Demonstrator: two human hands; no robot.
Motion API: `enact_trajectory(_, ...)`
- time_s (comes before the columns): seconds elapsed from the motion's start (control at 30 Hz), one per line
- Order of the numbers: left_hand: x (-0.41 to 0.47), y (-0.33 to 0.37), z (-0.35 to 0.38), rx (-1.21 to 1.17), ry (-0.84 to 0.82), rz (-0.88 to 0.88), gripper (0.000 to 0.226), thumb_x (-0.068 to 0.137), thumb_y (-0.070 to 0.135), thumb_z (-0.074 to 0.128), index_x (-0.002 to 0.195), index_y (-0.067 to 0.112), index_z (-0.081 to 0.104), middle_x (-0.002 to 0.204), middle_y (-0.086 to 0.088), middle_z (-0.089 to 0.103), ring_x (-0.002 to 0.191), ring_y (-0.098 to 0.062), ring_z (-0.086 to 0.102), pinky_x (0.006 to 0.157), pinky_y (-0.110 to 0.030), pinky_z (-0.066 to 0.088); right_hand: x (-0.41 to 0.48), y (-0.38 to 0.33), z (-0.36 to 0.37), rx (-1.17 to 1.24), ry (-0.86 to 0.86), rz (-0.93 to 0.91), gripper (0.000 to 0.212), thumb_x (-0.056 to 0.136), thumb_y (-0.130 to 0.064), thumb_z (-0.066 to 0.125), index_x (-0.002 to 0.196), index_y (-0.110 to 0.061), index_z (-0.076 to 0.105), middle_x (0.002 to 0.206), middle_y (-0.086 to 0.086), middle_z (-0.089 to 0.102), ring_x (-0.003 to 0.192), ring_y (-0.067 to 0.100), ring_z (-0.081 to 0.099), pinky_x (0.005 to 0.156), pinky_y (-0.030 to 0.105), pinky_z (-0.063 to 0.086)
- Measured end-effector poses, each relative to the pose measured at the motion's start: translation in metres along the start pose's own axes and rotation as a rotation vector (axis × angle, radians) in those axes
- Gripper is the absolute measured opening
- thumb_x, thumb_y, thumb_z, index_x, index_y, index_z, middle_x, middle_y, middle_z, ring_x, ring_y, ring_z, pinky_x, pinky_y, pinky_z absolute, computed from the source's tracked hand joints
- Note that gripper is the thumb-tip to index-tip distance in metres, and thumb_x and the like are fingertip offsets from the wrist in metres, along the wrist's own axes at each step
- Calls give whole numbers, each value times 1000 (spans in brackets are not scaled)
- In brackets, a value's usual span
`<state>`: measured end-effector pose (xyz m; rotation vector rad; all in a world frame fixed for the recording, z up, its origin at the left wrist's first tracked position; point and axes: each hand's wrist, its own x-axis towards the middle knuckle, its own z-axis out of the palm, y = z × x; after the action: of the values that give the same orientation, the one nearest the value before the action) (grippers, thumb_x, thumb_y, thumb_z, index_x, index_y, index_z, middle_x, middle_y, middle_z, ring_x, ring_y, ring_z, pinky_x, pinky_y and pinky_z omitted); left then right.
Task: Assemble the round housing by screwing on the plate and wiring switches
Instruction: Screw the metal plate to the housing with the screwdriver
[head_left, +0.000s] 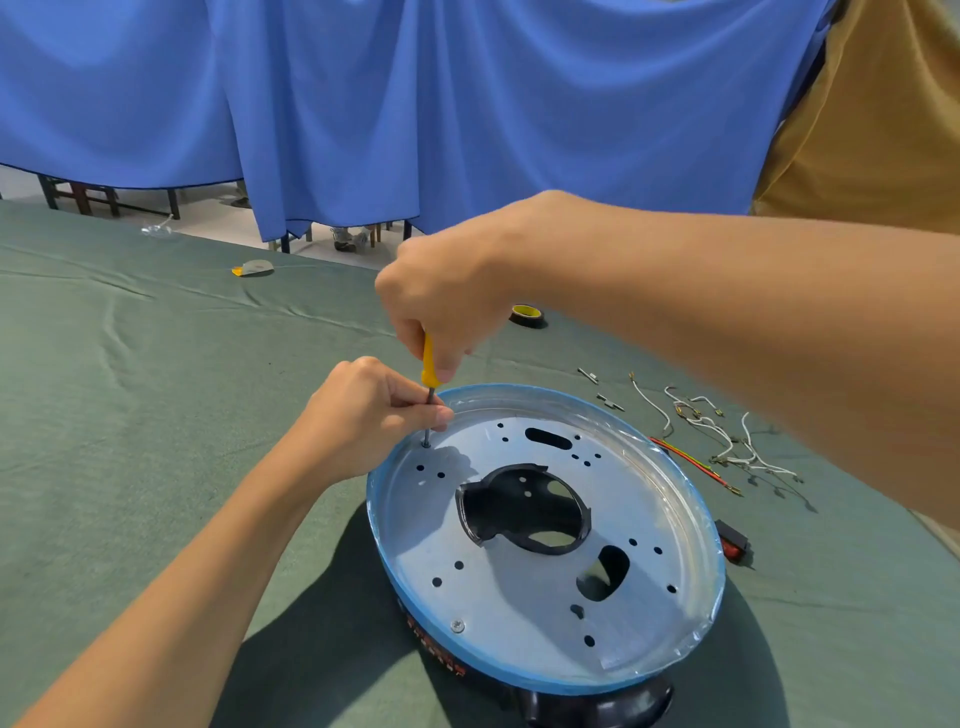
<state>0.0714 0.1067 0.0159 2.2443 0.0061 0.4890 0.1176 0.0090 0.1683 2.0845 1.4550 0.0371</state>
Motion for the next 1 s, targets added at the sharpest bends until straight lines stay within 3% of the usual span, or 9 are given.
enact_trajectory(0.07, 0, -2, -1, -5, -9, -1, 11, 83, 29, 78, 73, 29, 80, 54, -13, 58, 49, -11, 27, 54, -33, 28, 2, -3, 4, -29, 24, -32, 32, 81, -35, 72, 58, -25, 52, 56, -9, 52, 58, 9, 50, 44, 22, 29)
enact_trajectory(0.17, -2, -4, -3, -54, -25, -14, 7, 83, 27, 79, 76, 30, 80, 75, -20, 72, 62, -15, 45, 64, -44, 47, 4, -8, 8, -8, 65, -62, 46, 83, -26, 68, 52, -22, 34, 51, -7, 35, 49, 10, 35, 42, 24, 27)
enact_trajectory(0.4, -1, -4, -2, -84, -56, 10, 8, 85, 22, 77, 79, 25, 81, 80, -21, 74, 74, -16, 51, 81, -52, 51, 9, -11, 10, 112, 14, 35, 39, 83, -21, 64, 55, -18, 37, 50, -6, 46, 60, 21, 46, 52, 28, 40)
enact_trajectory(0.5, -1, -5, -1, -80, -45, 17, 10, 86, 21, 76, 79, 26, 80, 81, -11, 76, 76, -27, 65, 83, -48, 52, 13, -15, 8, 175, -48, 135, 22, 84, -23, 64, 64, -15, 57, 66, -6, 65, 59, 18, 57, 48, 21, 45)
enact_trajectory(0.57, -2, -5, -1, -81, -40, 15, 9, 86, 20, 76, 80, 24, 81, 81, 0, 78, 86, -27, 71, 82, -44, 54, 15, -16, 6, 209, -81, 219, 18, 86, -24, 63, 73, -12, 66, 71, -5, 67, 46, 14, 49, 39, 14, 36)
enact_trajectory(0.63, -1, -5, -1, -76, -52, 8, 9, 87, 20, 74, 82, 22, 81, 82, 2, 78, 88, -25, 71, 84, -44, 54, 18, -16, 5, 264, -142, 291, 19, 89, -24, 61, 82, -7, 68, 76, -2, 64, 45, 15, 42, 40, 15, 34)
enact_trajectory(0.77, 0, -4, 0, -60, -57, 6, 8, 88, 20, 74, 87, 22, 81, 84, 8, 78, 86, -10, 71, 85, -36, 54, 22, -12, 9, 419, -244, 405, 26, 94, -20, 55, 73, -6, 56, 87, 4, 67, 46, 16, 35, 44, 20, 34)
enact_trajectory(0.9, 0, 0, 2, -37, -81, 30, 10, 90, 21, 72, 86, 22, 81, 79, -4, 77, 81, -29, 68, 81, -45, 53, 14, -7, 16, 571, -261, 490, 22, 93, -18, 51, 89, 0, 64, 73, 4, 56, 45, 17, 25, 42, 20, 25)
enact_trajectory(1.0, 0, 0, 0, -30, -93, 38, 11, 90, 21, 72, 84, 23, 81, 79, -11, 75, 75, -26, 64, 80, -48, 52, 7, -11, 14, 435, -196, 412, 22, 91, -23, 53, 82, -7, 65, 70, 3, 65, 46, 19, 38, 42, 17, 33)
